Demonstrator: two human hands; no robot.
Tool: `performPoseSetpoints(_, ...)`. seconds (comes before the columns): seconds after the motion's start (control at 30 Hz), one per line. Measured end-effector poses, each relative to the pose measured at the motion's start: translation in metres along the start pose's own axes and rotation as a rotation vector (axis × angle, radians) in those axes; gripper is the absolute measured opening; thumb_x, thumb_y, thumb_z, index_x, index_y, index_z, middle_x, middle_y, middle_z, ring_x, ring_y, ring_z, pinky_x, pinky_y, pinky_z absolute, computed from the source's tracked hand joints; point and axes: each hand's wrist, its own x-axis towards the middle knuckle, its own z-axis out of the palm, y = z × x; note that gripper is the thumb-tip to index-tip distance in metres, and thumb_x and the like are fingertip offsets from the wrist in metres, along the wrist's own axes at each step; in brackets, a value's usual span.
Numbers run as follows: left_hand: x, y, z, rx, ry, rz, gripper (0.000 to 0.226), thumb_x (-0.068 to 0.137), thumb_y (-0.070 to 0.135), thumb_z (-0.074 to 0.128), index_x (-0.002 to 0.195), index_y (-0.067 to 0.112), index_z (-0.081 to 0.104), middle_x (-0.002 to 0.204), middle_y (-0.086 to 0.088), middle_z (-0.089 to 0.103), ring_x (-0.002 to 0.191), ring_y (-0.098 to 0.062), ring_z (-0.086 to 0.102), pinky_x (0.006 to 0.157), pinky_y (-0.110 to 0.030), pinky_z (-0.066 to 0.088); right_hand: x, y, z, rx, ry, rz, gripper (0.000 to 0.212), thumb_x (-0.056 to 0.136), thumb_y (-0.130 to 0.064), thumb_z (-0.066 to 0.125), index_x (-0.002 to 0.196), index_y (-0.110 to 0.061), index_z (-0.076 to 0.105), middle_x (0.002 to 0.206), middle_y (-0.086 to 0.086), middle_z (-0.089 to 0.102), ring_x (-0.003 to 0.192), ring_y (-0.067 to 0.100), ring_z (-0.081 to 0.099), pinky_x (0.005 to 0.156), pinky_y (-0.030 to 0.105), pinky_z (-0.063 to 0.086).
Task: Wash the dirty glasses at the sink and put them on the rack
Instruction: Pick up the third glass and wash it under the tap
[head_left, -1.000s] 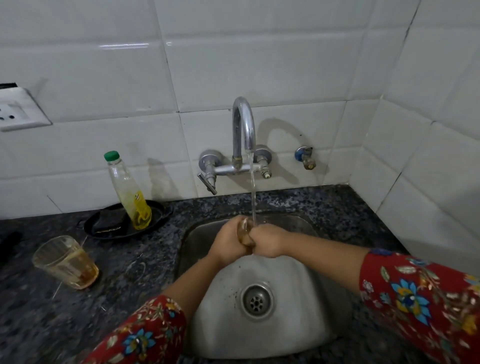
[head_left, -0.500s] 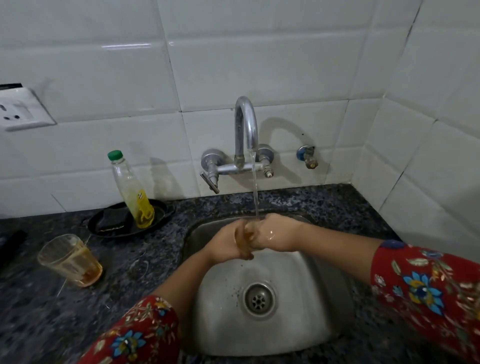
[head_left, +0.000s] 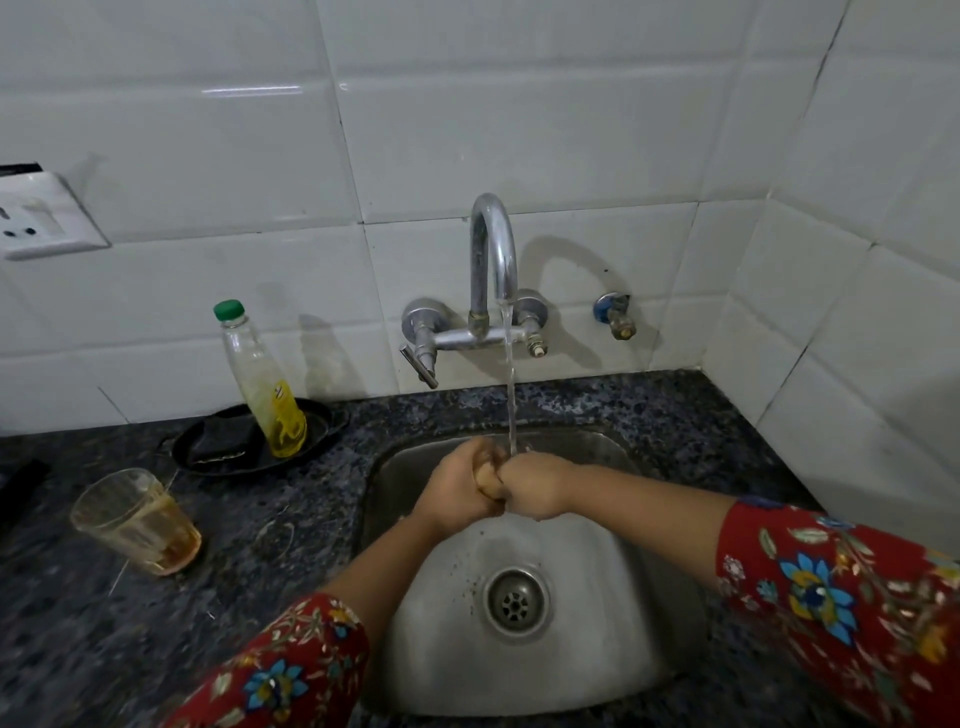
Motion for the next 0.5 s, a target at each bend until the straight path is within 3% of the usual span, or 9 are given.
performPoseSetpoints(0.1, 0.0, 0.001, -0.005, -0.031, -0.017, 0.035, 0.061, 0.055, 0.024, 0.085, 0.109, 0.029, 0.058, 0.11, 0.01, 0.066, 0.104, -0.005, 0.063, 0.094, -0.025, 0.05, -0.005, 0.007, -0.003, 0.021, 0.084, 0.036, 0.026, 0.092, -0.009, 0.051, 0.117, -0.007, 0.055, 0.118, 0.012, 0.06, 0.102, 0.031, 0.061, 0.079, 0.038, 0.05)
performPoseSetpoints(0.2, 0.004, 0.0, -0.011, 0.031, -0.12, 0.039, 0.072, 0.052, 0.009, 0.085, 0.116, 0.024, 0.056, 0.113, 0.005, 0.064, 0.108, -0.013, 0.063, 0.094, -0.024, 0.049, -0.01, 0.014, 0.001, -0.093, 0.104, 0.009, 0.022, 0.091, -0.006, 0.05, 0.107, -0.016, 0.06, 0.112, 0.005, 0.062, 0.1, 0.026, 0.062, 0.074, 0.037, 0.052)
performPoseSetpoints(0.33, -0.002, 0.005, -0.002, 0.02, 0.007, 0.004, 0.056, 0.057, 0.01, 0.08, 0.103, 0.033, 0.059, 0.101, 0.014, 0.067, 0.102, -0.01, 0.066, 0.083, -0.018, 0.049, -0.003, -0.002, -0.006, -0.032, 0.061, -0.023, 0.026, 0.091, -0.009, 0.048, 0.117, -0.007, 0.054, 0.117, 0.013, 0.061, 0.101, 0.031, 0.06, 0.076, 0.034, 0.045)
performPoseSetpoints(0.5, -0.003, 0.003, -0.012, -0.013, -0.073, 0.051, 0.071, 0.047, 0.014, 0.079, 0.114, 0.023, 0.058, 0.116, 0.0, 0.066, 0.109, -0.016, 0.063, 0.097, -0.031, 0.05, -0.008, 0.011, 0.003, -0.017, 0.247, -0.047, 0.022, 0.087, -0.004, 0.055, 0.1, -0.017, 0.066, 0.11, 0.004, 0.065, 0.1, 0.026, 0.063, 0.081, 0.038, 0.05)
